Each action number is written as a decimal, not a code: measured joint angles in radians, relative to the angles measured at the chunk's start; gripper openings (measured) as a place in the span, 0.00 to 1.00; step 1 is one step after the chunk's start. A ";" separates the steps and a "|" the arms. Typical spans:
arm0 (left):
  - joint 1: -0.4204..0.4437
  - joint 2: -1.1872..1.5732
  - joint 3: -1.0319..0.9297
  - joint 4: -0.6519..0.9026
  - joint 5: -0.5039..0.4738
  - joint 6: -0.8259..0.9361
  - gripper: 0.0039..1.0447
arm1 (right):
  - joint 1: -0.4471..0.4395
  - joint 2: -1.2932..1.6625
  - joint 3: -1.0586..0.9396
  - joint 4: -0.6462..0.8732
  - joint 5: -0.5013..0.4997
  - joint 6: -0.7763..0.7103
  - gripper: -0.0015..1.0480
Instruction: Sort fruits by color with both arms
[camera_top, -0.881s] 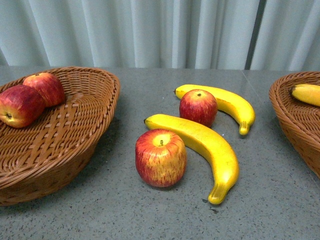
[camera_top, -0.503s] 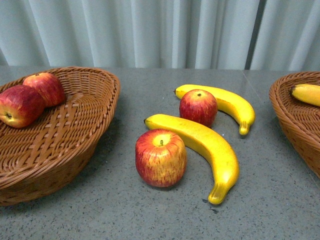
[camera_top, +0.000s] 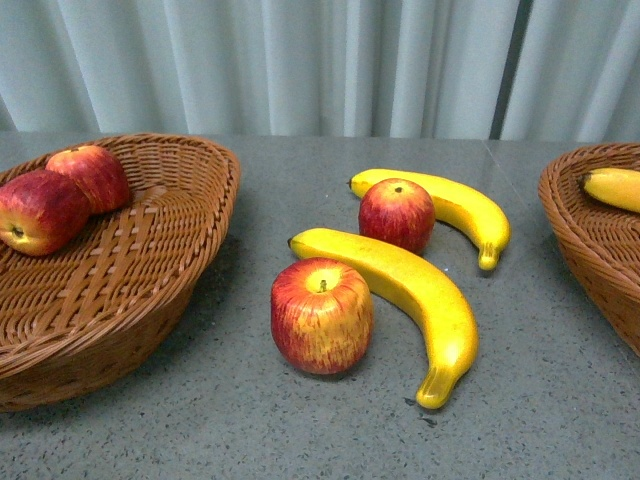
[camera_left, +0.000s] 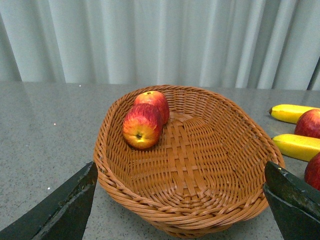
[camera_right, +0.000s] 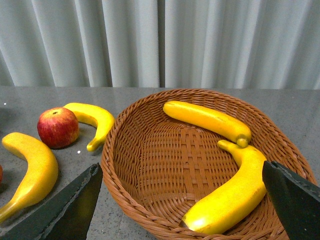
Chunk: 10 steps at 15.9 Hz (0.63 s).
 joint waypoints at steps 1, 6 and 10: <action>0.000 0.000 0.000 0.000 0.000 0.000 0.94 | 0.000 0.000 0.000 0.000 0.000 0.000 0.94; -0.237 0.872 0.428 0.327 -0.157 0.038 0.94 | 0.000 0.000 0.000 0.002 0.003 0.000 0.94; -0.452 1.216 0.651 0.224 0.054 0.108 0.94 | 0.000 0.000 0.000 0.002 0.003 0.000 0.94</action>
